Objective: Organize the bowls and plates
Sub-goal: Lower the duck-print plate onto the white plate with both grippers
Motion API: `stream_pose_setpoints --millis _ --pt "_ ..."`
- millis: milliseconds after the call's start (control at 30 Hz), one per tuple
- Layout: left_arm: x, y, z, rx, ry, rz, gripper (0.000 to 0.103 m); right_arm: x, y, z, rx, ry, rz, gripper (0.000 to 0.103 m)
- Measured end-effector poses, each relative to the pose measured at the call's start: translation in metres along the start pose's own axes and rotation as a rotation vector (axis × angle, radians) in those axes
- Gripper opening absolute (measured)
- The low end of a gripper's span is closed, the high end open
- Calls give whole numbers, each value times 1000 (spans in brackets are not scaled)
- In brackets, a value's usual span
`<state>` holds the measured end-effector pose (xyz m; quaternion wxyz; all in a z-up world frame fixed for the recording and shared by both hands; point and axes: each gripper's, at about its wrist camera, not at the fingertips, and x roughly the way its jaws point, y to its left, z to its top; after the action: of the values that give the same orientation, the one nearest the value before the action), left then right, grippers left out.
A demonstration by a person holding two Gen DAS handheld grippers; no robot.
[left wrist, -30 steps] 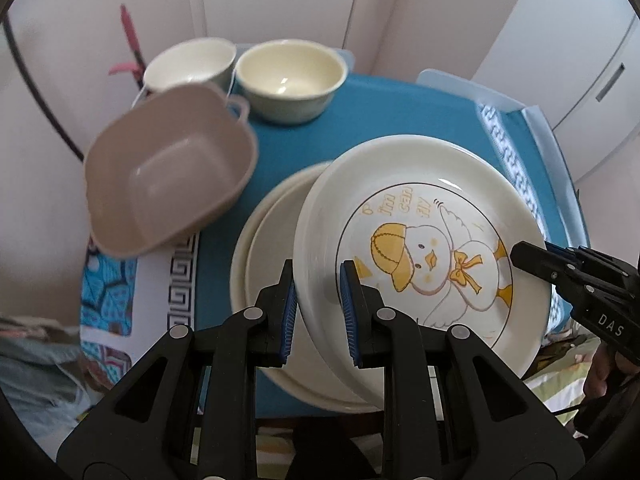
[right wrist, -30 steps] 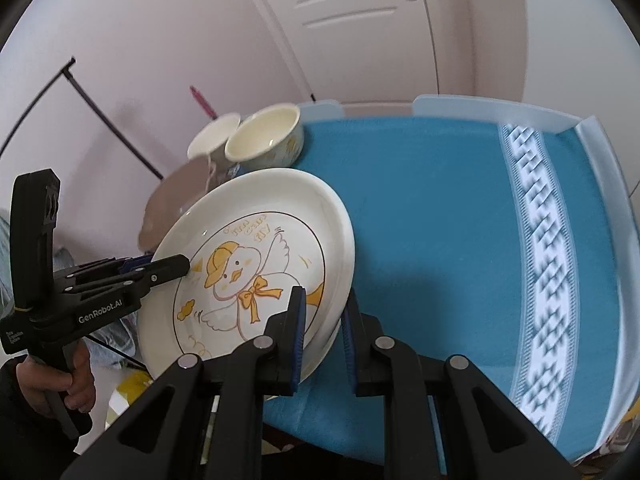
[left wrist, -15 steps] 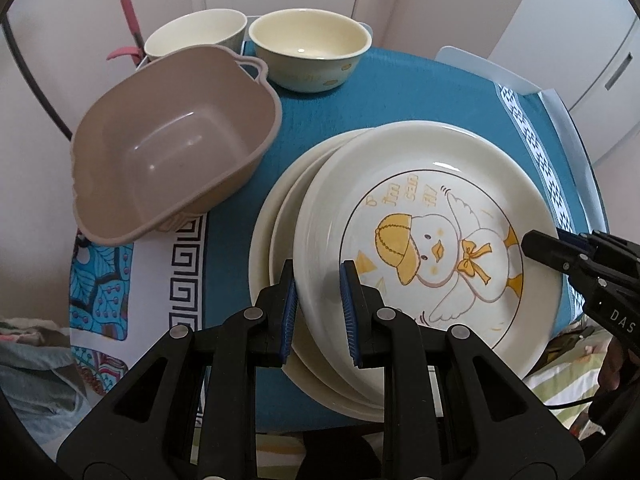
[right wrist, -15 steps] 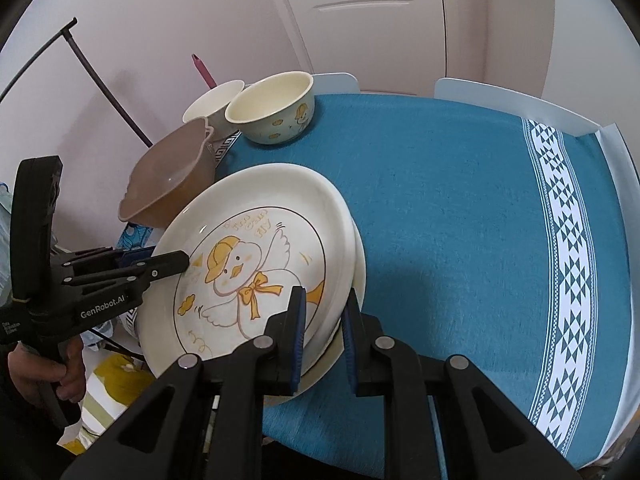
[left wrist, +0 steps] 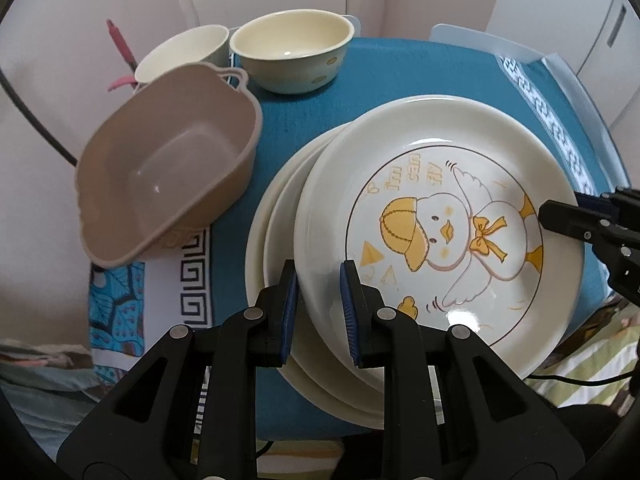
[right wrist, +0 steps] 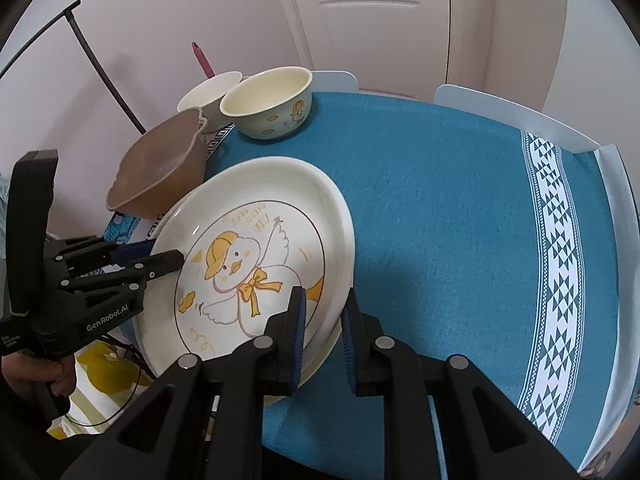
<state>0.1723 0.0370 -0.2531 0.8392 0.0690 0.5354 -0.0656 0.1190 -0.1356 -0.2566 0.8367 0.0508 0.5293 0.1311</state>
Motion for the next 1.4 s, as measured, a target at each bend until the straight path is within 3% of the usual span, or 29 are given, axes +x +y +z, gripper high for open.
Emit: stream_pose_setpoints --millis 267,433,1100,1400 --pt "-4 -23 -1 141 -28 173 19 5 2 -1 -34 15 -7 16" --pt "-6 -28 -1 185 -35 233 19 9 3 0 -40 27 -2 16" --pt "-9 -25 -5 181 -42 259 19 13 11 7 -80 52 -61 16" --pt "-16 -20 0 147 -48 217 19 8 9 12 -74 49 -60 16"
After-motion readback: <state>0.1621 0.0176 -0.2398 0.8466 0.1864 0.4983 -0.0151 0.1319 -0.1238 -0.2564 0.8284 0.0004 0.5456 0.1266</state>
